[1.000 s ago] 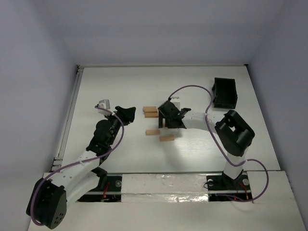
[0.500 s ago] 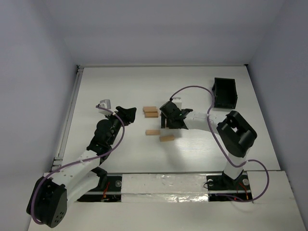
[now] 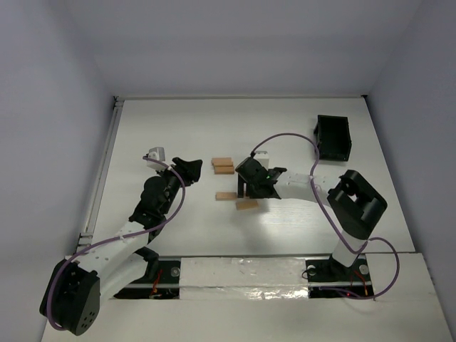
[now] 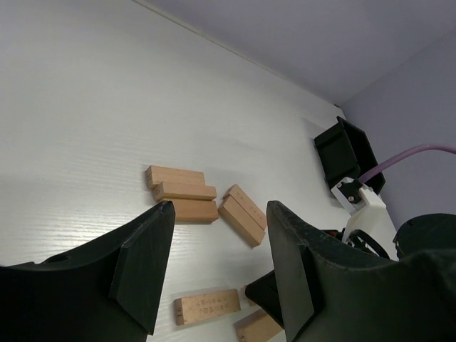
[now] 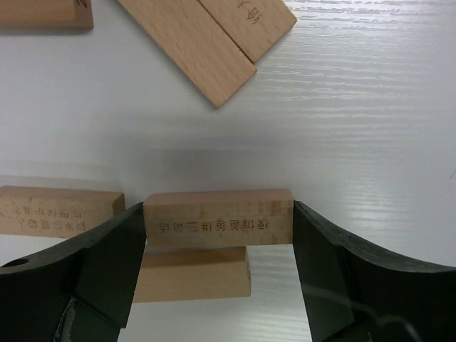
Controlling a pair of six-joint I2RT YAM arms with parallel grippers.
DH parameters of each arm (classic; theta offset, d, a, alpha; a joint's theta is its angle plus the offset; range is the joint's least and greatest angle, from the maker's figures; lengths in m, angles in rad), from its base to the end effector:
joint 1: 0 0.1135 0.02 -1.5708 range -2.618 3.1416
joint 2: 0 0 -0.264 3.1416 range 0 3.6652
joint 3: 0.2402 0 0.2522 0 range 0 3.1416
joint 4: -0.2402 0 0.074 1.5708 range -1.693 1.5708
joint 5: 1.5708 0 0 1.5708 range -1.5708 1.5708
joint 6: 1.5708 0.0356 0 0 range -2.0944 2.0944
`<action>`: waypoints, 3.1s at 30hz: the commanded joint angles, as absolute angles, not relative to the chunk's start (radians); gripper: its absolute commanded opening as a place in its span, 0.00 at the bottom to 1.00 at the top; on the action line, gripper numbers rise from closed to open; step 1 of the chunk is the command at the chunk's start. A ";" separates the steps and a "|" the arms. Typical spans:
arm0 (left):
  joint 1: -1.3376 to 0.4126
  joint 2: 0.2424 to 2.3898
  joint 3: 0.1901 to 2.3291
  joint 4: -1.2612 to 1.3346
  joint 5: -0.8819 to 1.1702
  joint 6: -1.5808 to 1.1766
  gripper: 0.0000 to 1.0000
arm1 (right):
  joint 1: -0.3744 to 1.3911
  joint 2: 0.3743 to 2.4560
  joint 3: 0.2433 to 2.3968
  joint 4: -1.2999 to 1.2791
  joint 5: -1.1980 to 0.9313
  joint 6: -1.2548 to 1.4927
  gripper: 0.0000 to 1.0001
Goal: Build the wood block tower
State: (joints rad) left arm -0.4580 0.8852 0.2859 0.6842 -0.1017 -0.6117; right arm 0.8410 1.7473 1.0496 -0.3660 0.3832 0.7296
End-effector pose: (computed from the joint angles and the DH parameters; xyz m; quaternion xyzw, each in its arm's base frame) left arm 0.1792 -0.0843 0.2385 -0.0892 0.6707 -0.3453 0.6503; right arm 0.2397 0.2480 0.1684 -0.0052 0.9515 0.0437 0.3045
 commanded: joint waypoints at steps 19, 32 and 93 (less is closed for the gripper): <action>-0.454 0.877 0.304 0.739 -0.081 -0.612 0.51 | 0.867 1.746 1.091 -0.377 0.410 0.752 0.91; -0.454 0.887 0.305 0.742 -0.077 -0.612 0.51 | 0.894 1.465 1.028 -0.426 0.428 0.767 0.88; -0.454 0.933 0.321 0.747 -0.049 -0.612 0.50 | 0.989 1.721 1.040 -0.388 0.345 0.753 0.84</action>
State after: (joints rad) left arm -0.4580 0.9340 0.2863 0.6914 -0.0631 -0.6121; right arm 0.9638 1.7283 1.0264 -0.3946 0.3553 0.7376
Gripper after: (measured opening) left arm 0.508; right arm 0.854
